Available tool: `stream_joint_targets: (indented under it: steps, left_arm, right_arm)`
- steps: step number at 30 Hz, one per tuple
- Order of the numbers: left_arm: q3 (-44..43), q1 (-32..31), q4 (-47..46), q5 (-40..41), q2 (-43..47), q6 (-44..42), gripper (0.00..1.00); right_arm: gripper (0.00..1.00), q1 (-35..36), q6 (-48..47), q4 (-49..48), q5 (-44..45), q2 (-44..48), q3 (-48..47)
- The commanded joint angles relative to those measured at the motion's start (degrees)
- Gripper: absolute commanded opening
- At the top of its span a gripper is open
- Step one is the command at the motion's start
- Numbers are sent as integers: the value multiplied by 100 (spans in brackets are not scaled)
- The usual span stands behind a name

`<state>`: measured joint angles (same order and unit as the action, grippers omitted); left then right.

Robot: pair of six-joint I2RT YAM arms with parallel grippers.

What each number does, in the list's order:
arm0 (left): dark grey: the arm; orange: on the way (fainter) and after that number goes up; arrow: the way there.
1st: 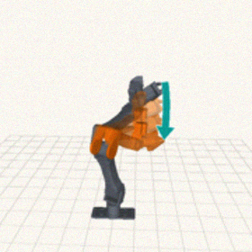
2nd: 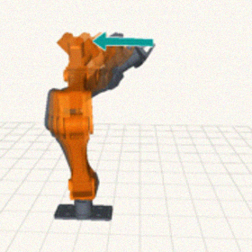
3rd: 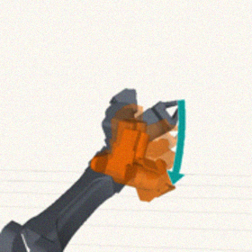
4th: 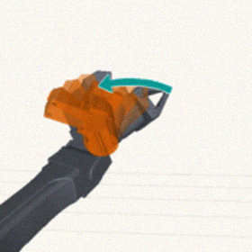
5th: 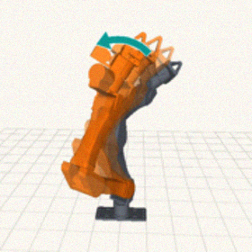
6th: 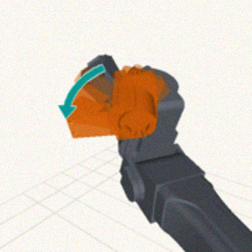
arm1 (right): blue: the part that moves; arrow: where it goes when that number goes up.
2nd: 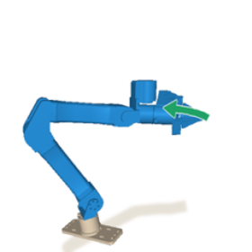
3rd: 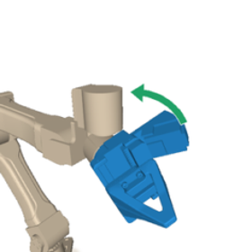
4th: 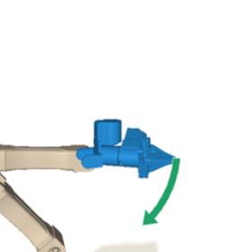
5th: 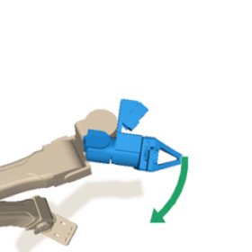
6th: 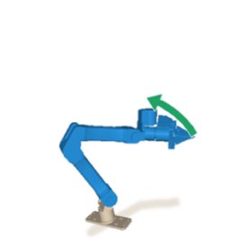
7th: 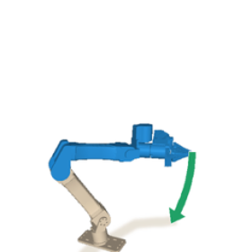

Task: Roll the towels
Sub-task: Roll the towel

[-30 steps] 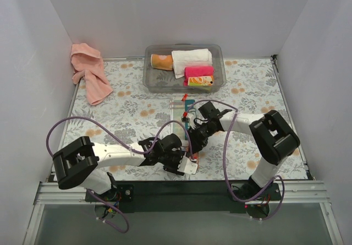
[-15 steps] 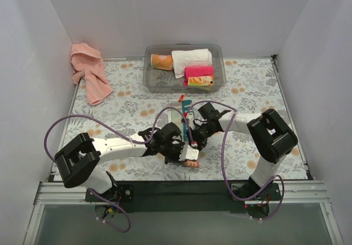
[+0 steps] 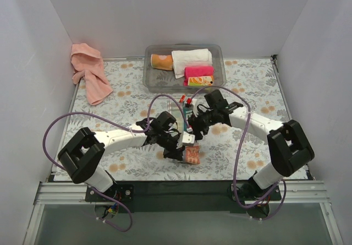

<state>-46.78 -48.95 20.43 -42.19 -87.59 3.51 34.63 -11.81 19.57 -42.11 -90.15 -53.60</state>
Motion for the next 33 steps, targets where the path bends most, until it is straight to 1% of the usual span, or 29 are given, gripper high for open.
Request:
stream_joint_targets:
  steps: [1, 3, 4, 6, 9, 15, 17, 22, 24, 27, 28, 29, 32, 33]
  left_arm:
    - [-261, 35, 163, -491, 49, 1, 8]
    - [-261, 35, 181, -553, 49, -8, 8]
    - [-261, 43, 181, -553, 32, -8, 9]
    - [-305, 35, 199, -544, -47, -8, 9]
    - [-349, 69, 207, -527, -109, 1, 10]
    - [-603, 351, 181, -509, -434, 80, 10]
    - [-682, 474, 164, -518, -565, 97, 11]
    - [-701, 588, -161, -404, -777, 124, 15]
    - [-665, 588, -240, -325, -925, 115, 16]
    - [-578, 614, -381, -263, -1093, 89, 17]
    - [-551, 649, -425, -254, -1128, 89, 17]
    - [-473, 658, -443, -254, -1146, 89, 17]
    - [-411, 720, -531, -307, -1251, 132, 19]
    - [-402, 737, -548, -385, -1278, 159, 19]
  right_arm:
    - [49, -237, -199, 152, 115, 313, -335]
    - [48, -273, -225, 152, 133, 253, -370]
    - [44, -273, -207, 152, 141, 87, -387]
    - [41, -273, -172, 143, 37, -133, -423]
    - [37, -273, 21, -67, 36, -721, -379]
    - [28, -255, 57, -235, -61, -1355, -388]
    - [25, -238, 30, -235, -43, -1400, -353]
    - [24, -238, 30, -243, -78, -1418, -361]
    - [25, -238, 48, -226, -26, -1383, -414]
    - [34, -334, 109, -139, 88, -1217, -519]
    - [42, -378, 109, -103, 123, -1146, -554]
    - [46, -422, 92, -33, 150, -1076, -581]
    - [53, -650, -31, 222, 150, -637, -625]
    - [53, -703, -66, 266, 54, -496, -555]
